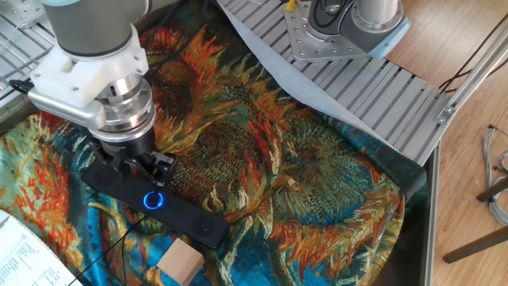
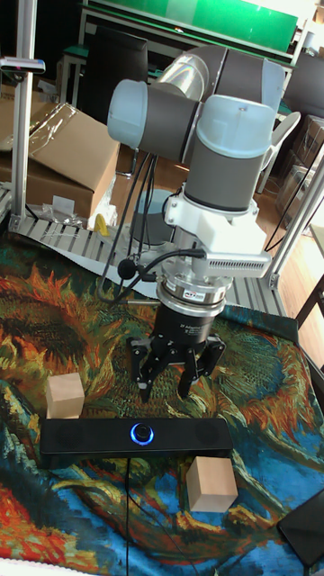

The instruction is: Turn the knob to increase the volume of the speaker

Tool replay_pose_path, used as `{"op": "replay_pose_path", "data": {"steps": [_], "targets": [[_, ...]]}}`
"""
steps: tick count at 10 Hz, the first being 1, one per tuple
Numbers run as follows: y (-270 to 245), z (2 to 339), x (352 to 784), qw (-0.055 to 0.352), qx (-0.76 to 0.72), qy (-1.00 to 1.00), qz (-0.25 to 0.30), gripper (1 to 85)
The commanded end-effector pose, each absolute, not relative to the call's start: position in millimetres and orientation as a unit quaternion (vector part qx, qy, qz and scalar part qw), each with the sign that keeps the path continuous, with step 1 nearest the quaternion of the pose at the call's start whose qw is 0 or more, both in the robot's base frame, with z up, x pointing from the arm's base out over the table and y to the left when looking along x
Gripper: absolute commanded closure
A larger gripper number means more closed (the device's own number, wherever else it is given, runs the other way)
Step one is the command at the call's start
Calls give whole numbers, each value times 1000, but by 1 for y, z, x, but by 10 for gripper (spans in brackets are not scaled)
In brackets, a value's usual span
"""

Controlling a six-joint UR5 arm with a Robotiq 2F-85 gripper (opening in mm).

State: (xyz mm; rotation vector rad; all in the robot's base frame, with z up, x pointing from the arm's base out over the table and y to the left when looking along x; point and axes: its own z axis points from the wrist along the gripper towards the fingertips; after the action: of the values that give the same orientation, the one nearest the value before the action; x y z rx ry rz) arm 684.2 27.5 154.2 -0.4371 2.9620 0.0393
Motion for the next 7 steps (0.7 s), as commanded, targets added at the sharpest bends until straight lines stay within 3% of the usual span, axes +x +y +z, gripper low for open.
{"op": "replay_pose_path", "data": {"steps": [1, 3, 5, 7], "targets": [[27, 155, 677, 60, -137, 989, 17, 290], [27, 154, 671, 48, -125, 991, 20, 290], [26, 157, 691, 86, -143, 986, 11, 303], [22, 151, 694, 87, -141, 986, 9, 303]]}}
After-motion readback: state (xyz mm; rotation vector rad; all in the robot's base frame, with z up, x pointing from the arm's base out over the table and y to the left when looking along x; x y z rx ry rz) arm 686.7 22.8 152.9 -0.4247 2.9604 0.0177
